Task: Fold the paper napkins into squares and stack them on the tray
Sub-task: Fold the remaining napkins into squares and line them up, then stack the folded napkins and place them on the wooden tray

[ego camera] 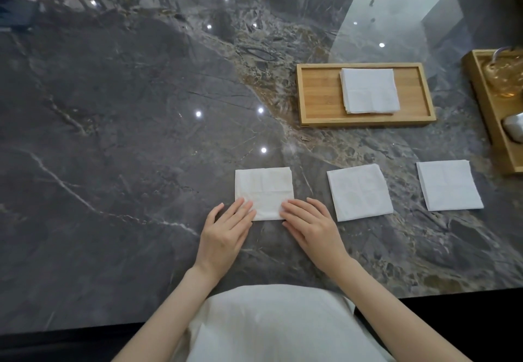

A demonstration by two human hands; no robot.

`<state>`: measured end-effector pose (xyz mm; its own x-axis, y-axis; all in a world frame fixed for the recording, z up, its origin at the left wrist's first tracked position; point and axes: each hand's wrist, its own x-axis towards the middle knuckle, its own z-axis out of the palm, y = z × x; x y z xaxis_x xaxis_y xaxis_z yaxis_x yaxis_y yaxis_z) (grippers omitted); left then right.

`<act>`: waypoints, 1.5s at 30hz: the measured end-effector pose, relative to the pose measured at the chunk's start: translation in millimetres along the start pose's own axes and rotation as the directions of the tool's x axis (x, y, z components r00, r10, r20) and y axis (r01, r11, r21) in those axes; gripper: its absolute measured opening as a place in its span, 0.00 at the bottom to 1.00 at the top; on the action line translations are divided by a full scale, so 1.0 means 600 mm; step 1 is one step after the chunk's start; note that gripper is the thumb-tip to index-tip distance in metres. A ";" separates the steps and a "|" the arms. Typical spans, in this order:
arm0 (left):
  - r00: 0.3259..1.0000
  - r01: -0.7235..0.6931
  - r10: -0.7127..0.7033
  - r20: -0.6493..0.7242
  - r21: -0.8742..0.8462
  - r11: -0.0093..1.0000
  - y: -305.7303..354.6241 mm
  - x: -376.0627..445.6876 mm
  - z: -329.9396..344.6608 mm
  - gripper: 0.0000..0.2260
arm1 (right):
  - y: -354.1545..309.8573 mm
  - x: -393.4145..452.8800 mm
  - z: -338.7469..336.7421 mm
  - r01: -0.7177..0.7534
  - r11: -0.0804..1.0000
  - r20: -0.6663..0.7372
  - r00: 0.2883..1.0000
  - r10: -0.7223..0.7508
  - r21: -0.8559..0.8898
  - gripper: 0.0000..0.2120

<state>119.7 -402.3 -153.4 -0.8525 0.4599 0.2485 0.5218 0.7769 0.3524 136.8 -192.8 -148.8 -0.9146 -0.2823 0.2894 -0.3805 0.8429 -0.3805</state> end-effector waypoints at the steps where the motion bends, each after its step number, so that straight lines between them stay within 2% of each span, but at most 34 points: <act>1: 1.000 0.012 -0.012 -0.001 -0.009 1.000 -0.003 -0.001 0.002 0.11 | 0.001 0.001 0.001 -0.002 1.000 -0.012 1.000 0.002 0.000 0.09; 6: 0.998 0.064 -0.065 -0.010 -0.055 0.996 0.001 0.004 -0.002 0.10 | 0.004 0.006 0.002 -0.012 1.000 -0.057 0.998 0.014 0.028 0.07; 9: 0.997 0.075 -0.075 0.005 -0.061 0.995 0.004 0.011 -0.008 0.10 | 0.002 0.013 0.000 -0.033 0.998 -0.037 0.999 0.035 0.051 0.07; 13: 0.991 0.129 -0.125 0.053 -0.091 0.987 0.012 0.023 -0.023 0.12 | -0.008 0.028 -0.018 -0.155 0.978 0.101 0.985 0.141 0.141 0.09; 17: 0.964 0.264 -0.258 0.056 -0.258 0.929 0.026 0.048 -0.048 0.08 | -0.019 0.046 -0.065 -0.362 0.873 0.248 0.924 0.290 0.326 0.06; 19: 0.920 0.382 -0.382 0.090 -0.423 0.821 0.041 0.067 -0.065 0.07 | -0.020 0.054 -0.095 -0.459 0.771 0.301 0.885 0.355 0.441 0.05; 21: 0.866 0.479 -0.467 0.180 -0.566 0.670 0.057 0.084 -0.078 0.08 | -0.014 0.057 -0.124 -0.534 0.638 0.348 0.845 0.406 0.554 0.04; 24: 0.841 0.509 -0.473 0.263 -0.680 0.527 0.089 0.108 -0.092 0.11 | 0.009 0.051 -0.160 -0.569 0.466 0.398 0.816 0.419 0.678 0.04; 26: 0.821 0.526 -0.480 0.311 -0.740 0.419 0.114 0.124 -0.095 0.10 | 0.030 0.040 -0.176 -0.590 0.373 0.429 0.793 0.432 0.716 0.08; 30: 0.773 0.569 -0.474 0.422 -0.791 0.224 0.168 0.151 -0.079 0.06 | 0.069 0.013 -0.202 -0.613 0.256 0.439 0.744 0.504 0.747 0.02; 34: 0.676 0.640 -0.508 0.535 -0.767 0.045 0.213 0.171 -0.042 0.04 | 0.115 -0.010 -0.216 -0.653 0.190 0.433 0.663 0.610 0.733 0.02; 36: 0.626 0.679 -0.517 0.584 -0.734 -0.009 0.229 0.178 -0.019 0.04 | 0.140 -0.016 -0.218 -0.682 0.161 0.445 0.618 0.649 0.713 0.02; 40: 0.533 0.714 -0.627 0.568 -0.700 -0.026 0.253 0.192 0.025 0.04 | 0.185 -0.016 -0.210 -0.755 0.176 0.455 0.545 0.704 0.632 0.05; 45: 0.469 0.768 -0.754 0.459 -0.633 0.093 0.257 0.207 0.063 0.07 | 0.220 0.001 -0.187 -0.807 0.288 0.418 0.531 0.737 0.516 0.06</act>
<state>93.2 -209.3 -102.5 -0.8079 -0.1727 -0.5635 -0.5872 0.1529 0.7949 101.6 -30.5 -100.1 -0.8229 0.2801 -0.4943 0.5579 0.2339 -0.7962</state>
